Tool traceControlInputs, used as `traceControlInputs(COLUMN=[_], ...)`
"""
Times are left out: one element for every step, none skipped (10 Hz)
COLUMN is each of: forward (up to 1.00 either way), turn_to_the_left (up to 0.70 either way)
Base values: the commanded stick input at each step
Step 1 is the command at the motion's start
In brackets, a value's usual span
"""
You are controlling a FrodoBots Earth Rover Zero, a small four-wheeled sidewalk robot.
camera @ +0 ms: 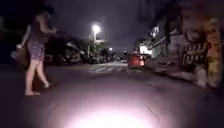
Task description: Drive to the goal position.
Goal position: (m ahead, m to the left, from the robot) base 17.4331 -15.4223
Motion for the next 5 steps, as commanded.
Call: traceControlInputs(forward=[1.00, 1.00, 1.00, 1.00, 1.00], turn_to_the_left=[0.00, 0.00, 0.00, 0.00, 0.00])
